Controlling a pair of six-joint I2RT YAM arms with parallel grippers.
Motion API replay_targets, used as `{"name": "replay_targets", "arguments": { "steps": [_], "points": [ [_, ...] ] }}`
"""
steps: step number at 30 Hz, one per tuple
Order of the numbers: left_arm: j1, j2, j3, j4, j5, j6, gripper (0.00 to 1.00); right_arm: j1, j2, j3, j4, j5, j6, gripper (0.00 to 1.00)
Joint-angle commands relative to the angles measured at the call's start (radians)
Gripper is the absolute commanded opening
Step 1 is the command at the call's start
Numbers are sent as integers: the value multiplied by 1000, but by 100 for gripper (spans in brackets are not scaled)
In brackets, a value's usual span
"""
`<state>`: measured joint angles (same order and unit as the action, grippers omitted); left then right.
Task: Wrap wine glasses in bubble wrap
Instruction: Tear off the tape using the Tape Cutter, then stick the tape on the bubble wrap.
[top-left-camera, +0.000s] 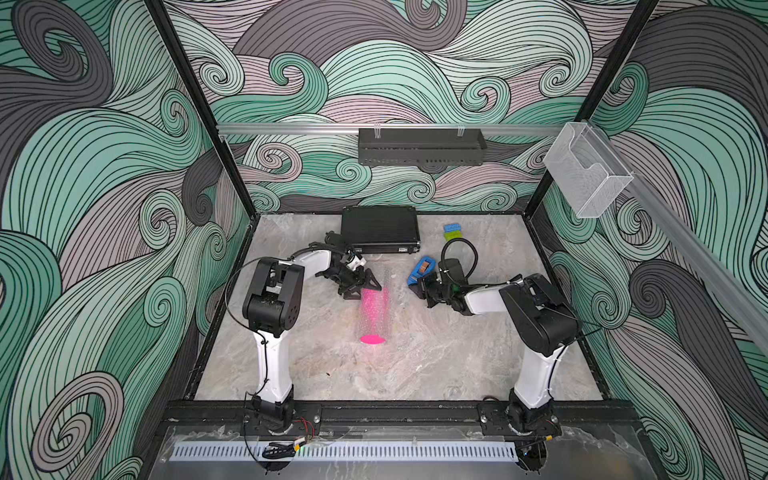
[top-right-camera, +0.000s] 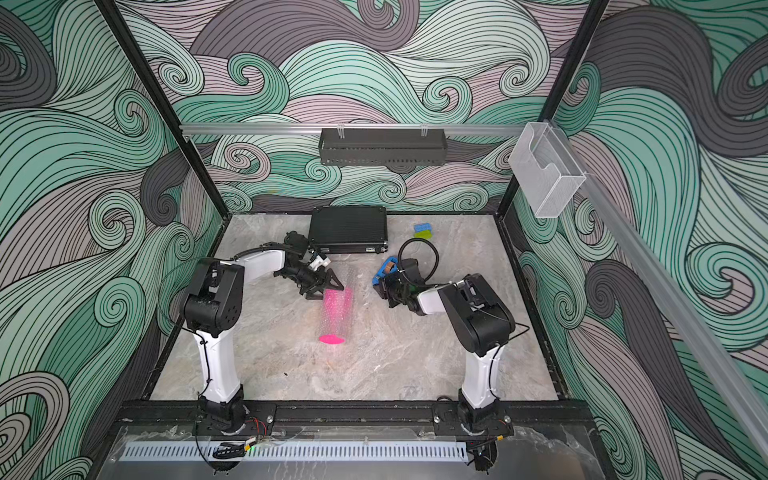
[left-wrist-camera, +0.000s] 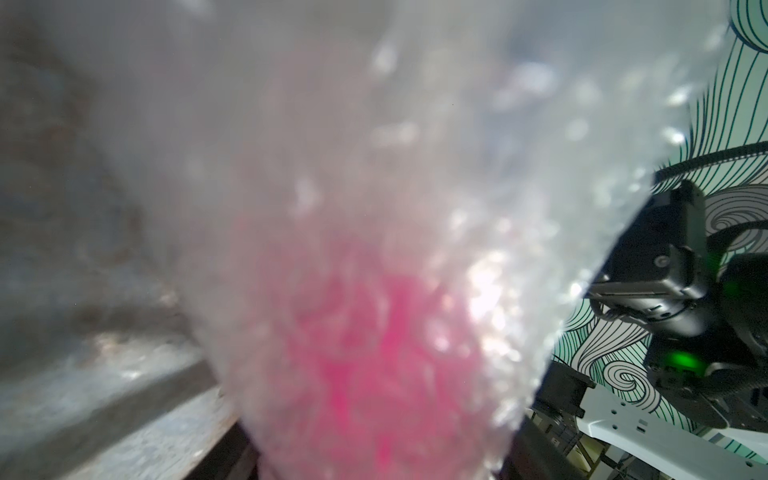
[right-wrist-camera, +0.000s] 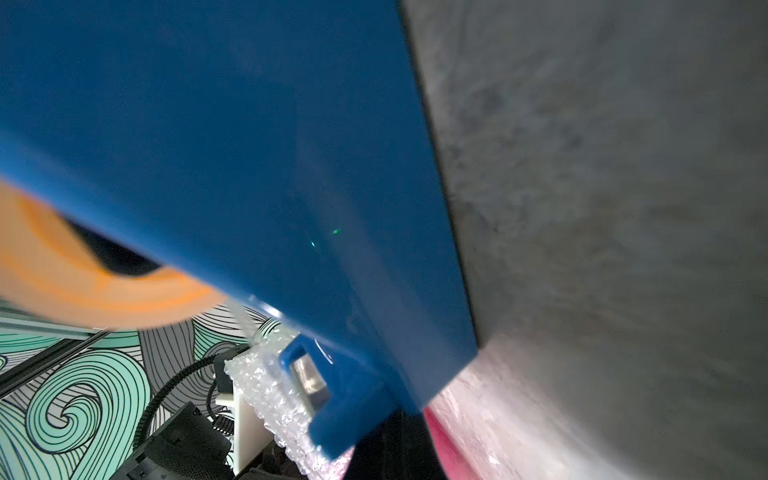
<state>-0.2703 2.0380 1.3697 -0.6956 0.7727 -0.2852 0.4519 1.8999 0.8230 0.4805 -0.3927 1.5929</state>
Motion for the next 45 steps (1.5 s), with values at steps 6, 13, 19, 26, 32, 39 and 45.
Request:
{"name": "replay_targets", "arguments": {
  "steps": [6, 13, 19, 26, 32, 39, 45],
  "points": [
    [-25, 44, -34, -77, -91, -4, 72, 11, -88, 21, -93, -3, 6, 0],
    [-25, 35, -39, -74, -98, 1, 72, 15, -49, 60, -81, -13, 4, 0],
    [-25, 49, -31, -82, -94, 1, 72, 21, 23, 27, -93, 17, -17, 0],
    [-26, 50, -30, -82, -95, 5, 72, 45, 38, -51, -91, 47, -18, 0],
    [-25, 56, -22, -90, -90, 5, 72, 35, -91, -70, -176, -5, -111, 0],
    [-26, 62, -12, -103, -83, 17, 72, 2, -184, 93, -487, -274, -537, 0],
    [-25, 60, -14, -100, -79, 14, 72, 29, -189, 318, -810, -410, -923, 0]
  ]
}}
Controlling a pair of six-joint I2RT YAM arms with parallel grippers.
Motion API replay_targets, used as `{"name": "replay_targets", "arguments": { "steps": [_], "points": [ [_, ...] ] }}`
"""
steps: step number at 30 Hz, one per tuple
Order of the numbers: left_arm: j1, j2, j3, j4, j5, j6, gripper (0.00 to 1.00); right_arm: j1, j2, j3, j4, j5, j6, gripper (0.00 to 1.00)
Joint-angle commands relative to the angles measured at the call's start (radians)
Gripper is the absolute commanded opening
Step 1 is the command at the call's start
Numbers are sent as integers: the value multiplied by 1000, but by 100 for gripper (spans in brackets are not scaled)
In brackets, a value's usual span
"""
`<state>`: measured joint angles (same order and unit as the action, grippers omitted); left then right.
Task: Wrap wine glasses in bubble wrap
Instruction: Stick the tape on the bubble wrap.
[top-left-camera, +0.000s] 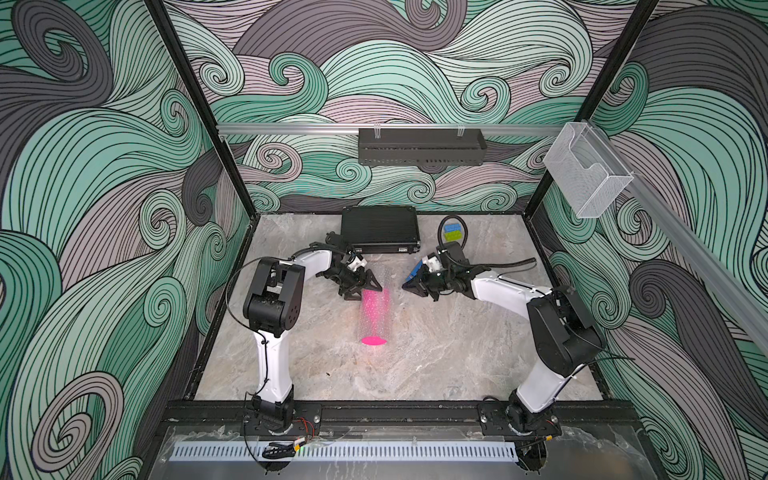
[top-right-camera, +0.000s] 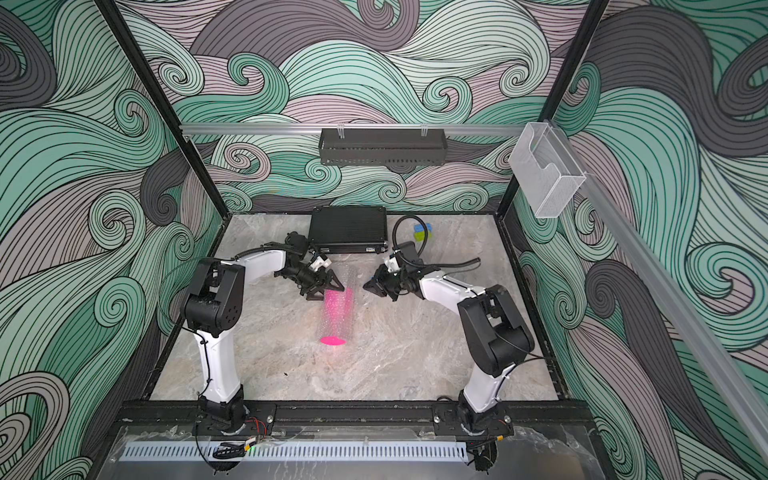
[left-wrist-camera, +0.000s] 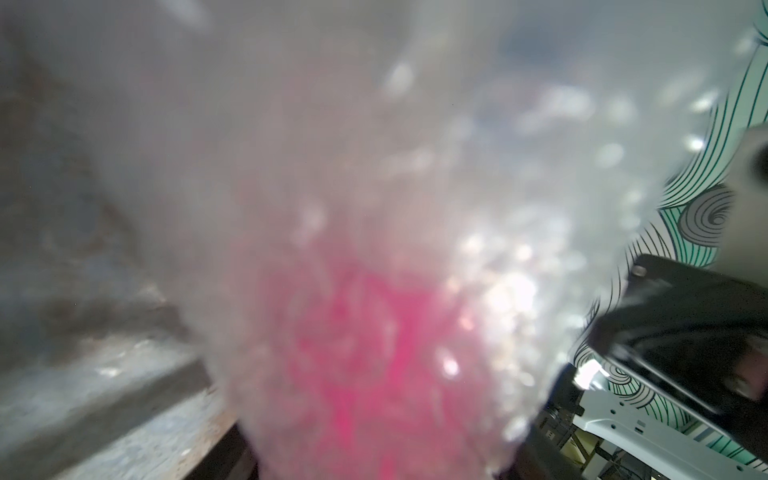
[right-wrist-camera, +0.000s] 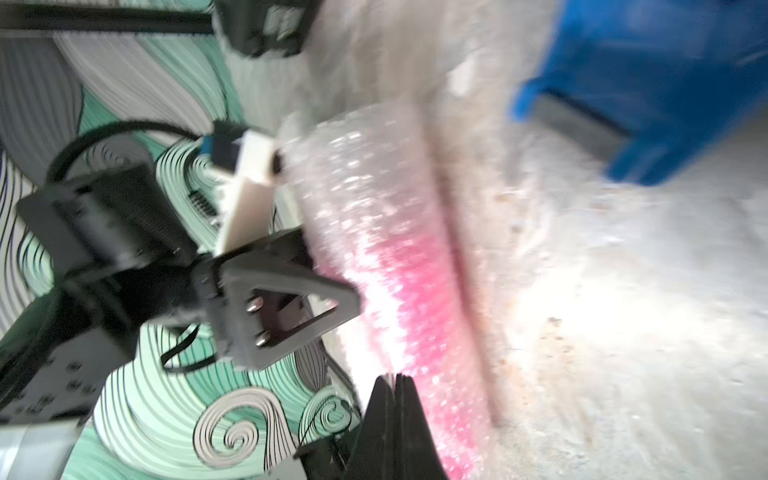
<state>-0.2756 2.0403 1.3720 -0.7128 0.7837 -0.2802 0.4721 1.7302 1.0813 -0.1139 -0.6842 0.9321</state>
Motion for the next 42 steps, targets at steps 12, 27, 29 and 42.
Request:
{"name": "replay_targets", "arguments": {
  "steps": [12, 27, 29, 42],
  "points": [
    [-20, 37, -5, -101, -99, 30, 72, 103, 201, 442, -758, -168, -742, 0],
    [-21, 38, 3, -110, -105, 45, 71, 103, 407, 684, -979, -113, -897, 0],
    [-22, 52, 4, -111, -97, 41, 71, 106, 427, 707, -992, -111, -898, 0],
    [-24, 51, -5, -102, -97, 36, 71, 126, 540, 800, -1014, -82, -889, 0]
  ]
}}
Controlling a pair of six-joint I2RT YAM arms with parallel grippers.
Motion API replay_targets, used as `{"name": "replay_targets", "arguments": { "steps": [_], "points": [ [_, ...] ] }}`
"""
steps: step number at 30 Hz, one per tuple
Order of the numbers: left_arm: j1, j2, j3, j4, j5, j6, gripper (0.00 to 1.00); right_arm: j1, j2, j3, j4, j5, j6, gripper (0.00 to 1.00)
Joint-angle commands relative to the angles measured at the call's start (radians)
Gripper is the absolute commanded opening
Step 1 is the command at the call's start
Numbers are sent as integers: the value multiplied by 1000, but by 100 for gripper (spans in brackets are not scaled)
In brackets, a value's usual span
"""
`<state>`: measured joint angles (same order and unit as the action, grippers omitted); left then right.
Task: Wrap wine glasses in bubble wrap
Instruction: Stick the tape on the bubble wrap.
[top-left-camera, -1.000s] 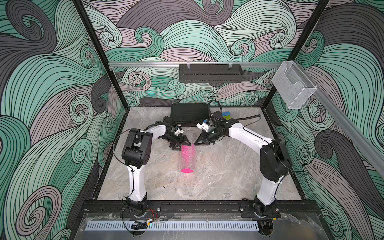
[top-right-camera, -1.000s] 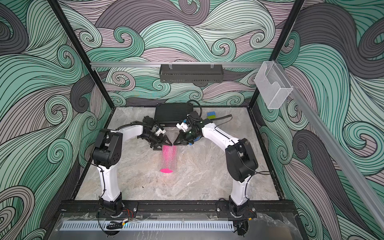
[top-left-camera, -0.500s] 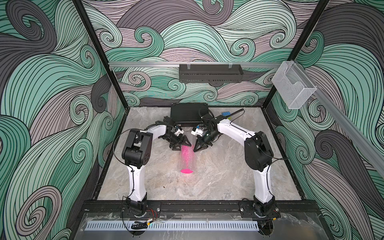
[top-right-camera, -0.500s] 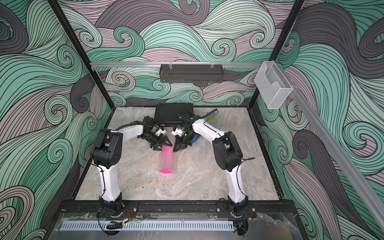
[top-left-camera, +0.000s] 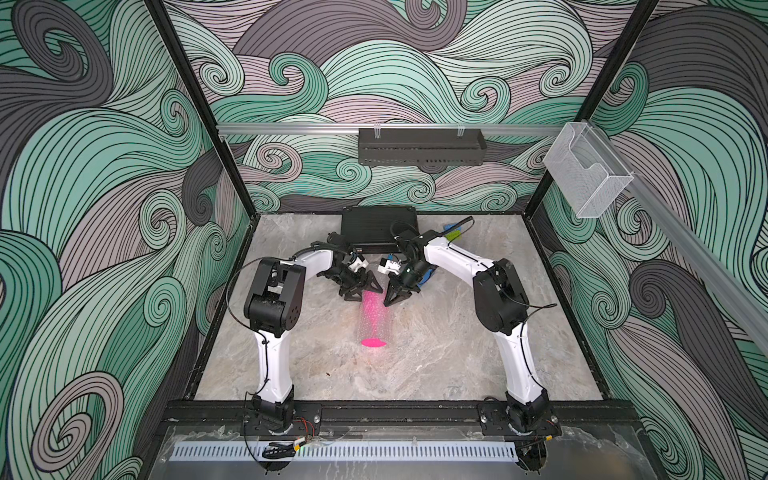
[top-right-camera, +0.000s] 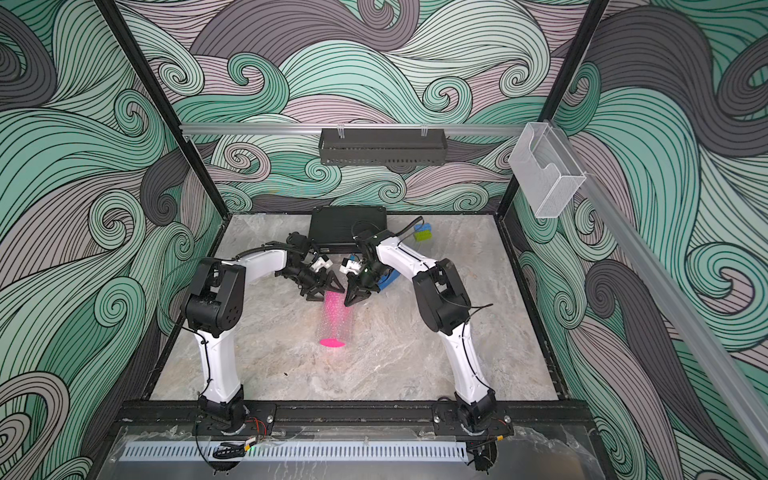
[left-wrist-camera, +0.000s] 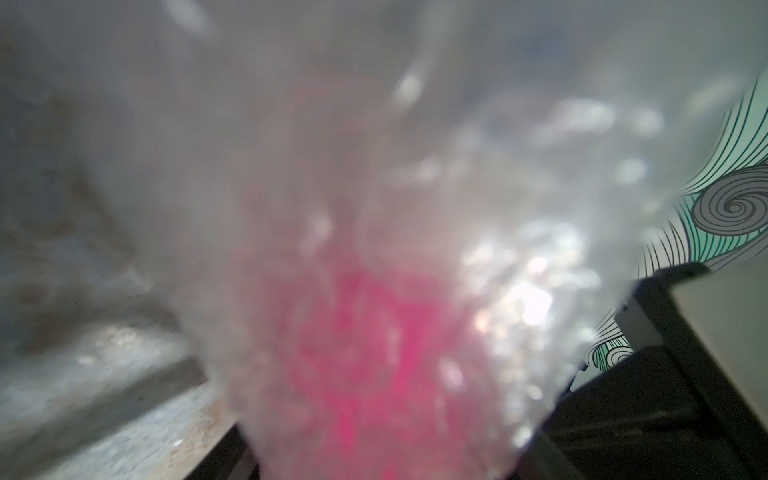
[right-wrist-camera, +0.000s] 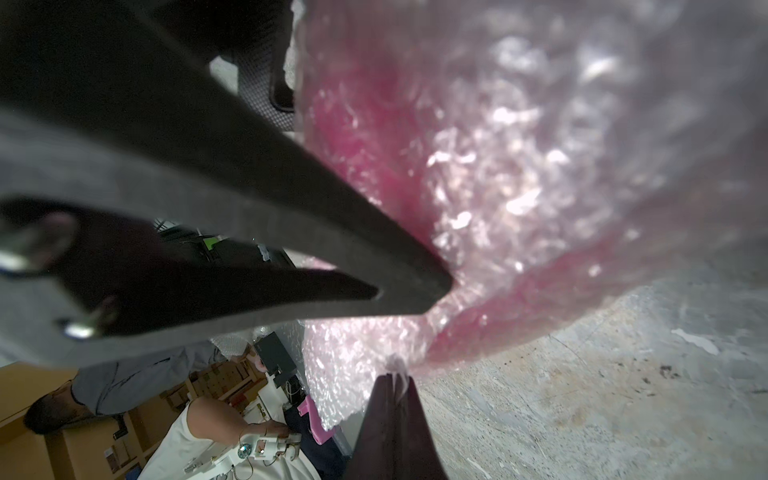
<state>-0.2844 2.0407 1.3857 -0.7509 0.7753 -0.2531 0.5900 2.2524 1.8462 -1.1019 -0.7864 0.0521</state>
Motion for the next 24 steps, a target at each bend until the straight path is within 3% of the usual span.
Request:
{"name": "replay_targets", "arguments": {
  "steps": [1, 5, 12, 24],
  "points": [
    [-15, 52, -17, -69, -90, 12, 71, 9, 27, 39, -29, 30, -3, 0],
    [-17, 38, -17, -67, -101, 17, 71, 8, 38, 44, -28, 52, 14, 3],
    [-21, 41, -25, -63, -104, 18, 71, 7, 47, 87, -29, 130, 56, 23],
    [-24, 45, -15, -68, -112, 21, 71, 12, 38, 89, -28, 227, 122, 32]
  ]
}}
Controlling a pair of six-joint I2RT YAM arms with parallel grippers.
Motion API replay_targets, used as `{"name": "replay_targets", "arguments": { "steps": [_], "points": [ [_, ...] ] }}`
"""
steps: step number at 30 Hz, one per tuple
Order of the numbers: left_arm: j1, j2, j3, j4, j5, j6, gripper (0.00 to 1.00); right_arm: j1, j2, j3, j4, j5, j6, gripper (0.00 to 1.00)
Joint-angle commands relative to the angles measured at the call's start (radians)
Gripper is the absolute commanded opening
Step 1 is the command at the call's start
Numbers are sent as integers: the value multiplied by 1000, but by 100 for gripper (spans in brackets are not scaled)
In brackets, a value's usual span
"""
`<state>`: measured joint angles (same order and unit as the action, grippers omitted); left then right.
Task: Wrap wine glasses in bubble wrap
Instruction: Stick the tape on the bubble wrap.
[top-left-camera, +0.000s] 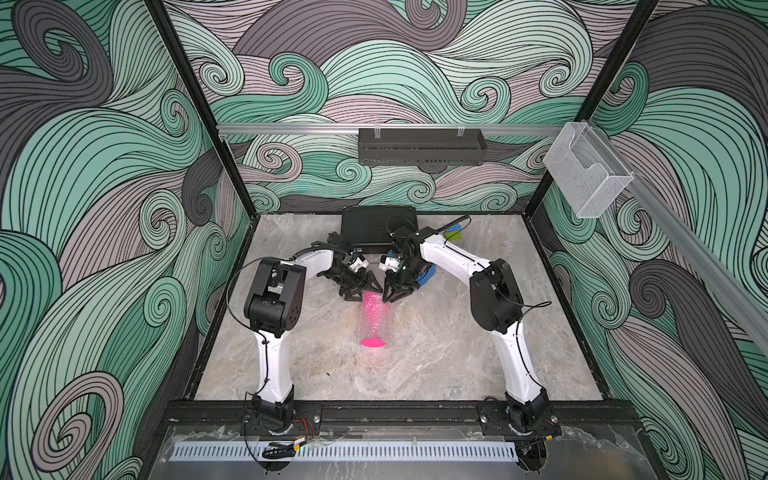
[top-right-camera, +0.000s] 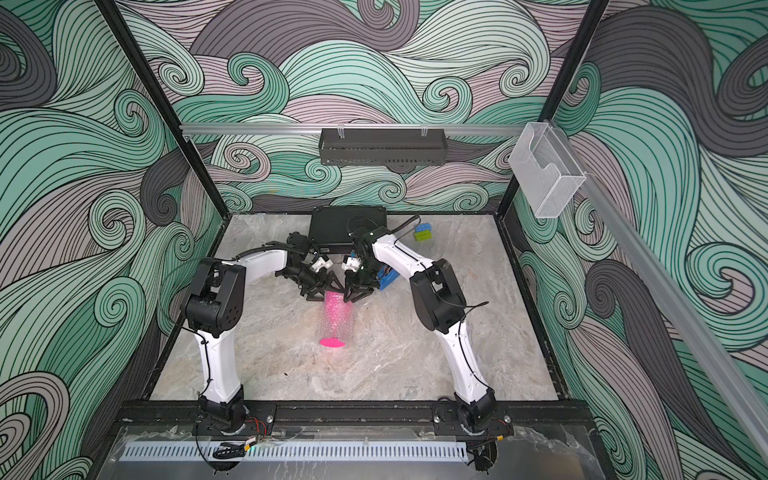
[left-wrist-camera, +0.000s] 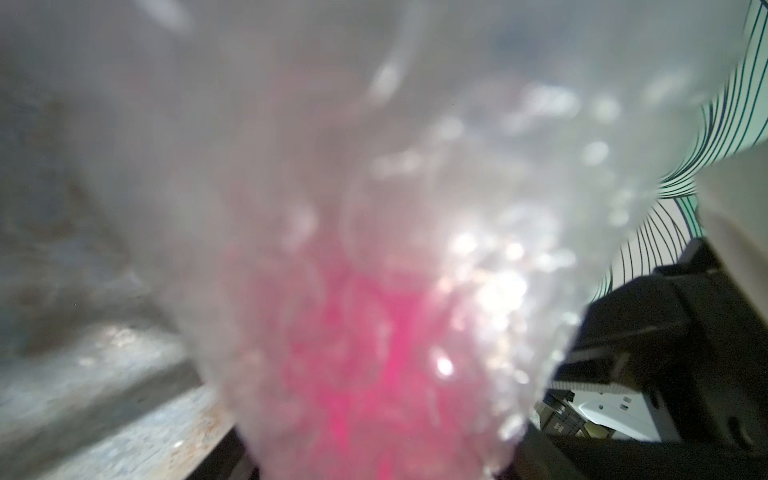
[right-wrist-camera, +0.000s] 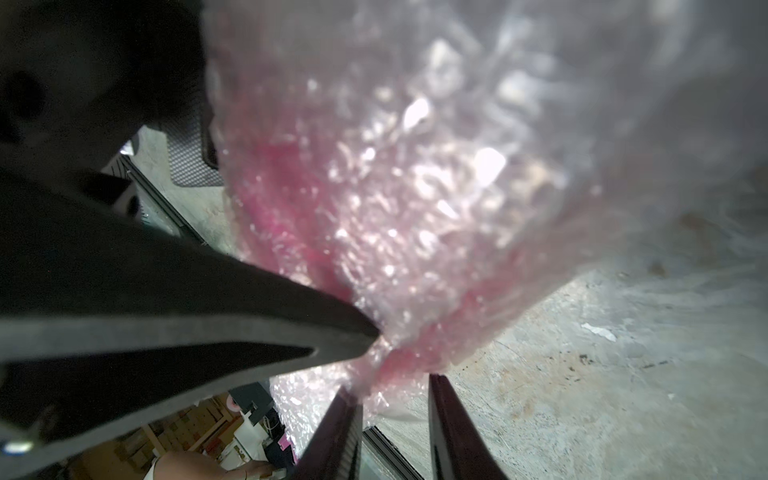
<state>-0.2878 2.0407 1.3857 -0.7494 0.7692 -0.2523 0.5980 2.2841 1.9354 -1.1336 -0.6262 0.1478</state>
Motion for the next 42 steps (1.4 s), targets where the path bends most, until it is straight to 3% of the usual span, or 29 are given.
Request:
{"name": "replay_targets", "arguments": {
  "steps": [1, 11, 18, 20, 25, 27, 34, 42],
  "points": [
    [-21, 41, -20, -66, -108, 18, 71, 6, 4, -3, 4, 78, 29, 34],
    [-23, 51, -23, -61, -94, 17, 71, 17, -28, -21, 2, 120, 35, 48],
    [-22, 58, -17, -66, -93, 13, 71, -7, -216, -161, 4, 144, 21, 56],
    [-23, 54, -8, -76, -104, 19, 71, -4, -260, -196, 21, 143, 35, 52],
    [-25, 57, -17, -66, -88, 11, 71, 31, -266, -244, 145, 77, 113, 20],
    [-24, 55, -7, -79, -106, 18, 71, 46, -218, -201, 147, 66, 123, 14],
    [-26, 59, -10, -74, -103, 19, 71, 57, -92, -106, 175, 91, 136, 7],
    [-28, 57, -6, -79, -117, 12, 71, 64, -114, -215, 243, 98, 157, 6]
  ]
}}
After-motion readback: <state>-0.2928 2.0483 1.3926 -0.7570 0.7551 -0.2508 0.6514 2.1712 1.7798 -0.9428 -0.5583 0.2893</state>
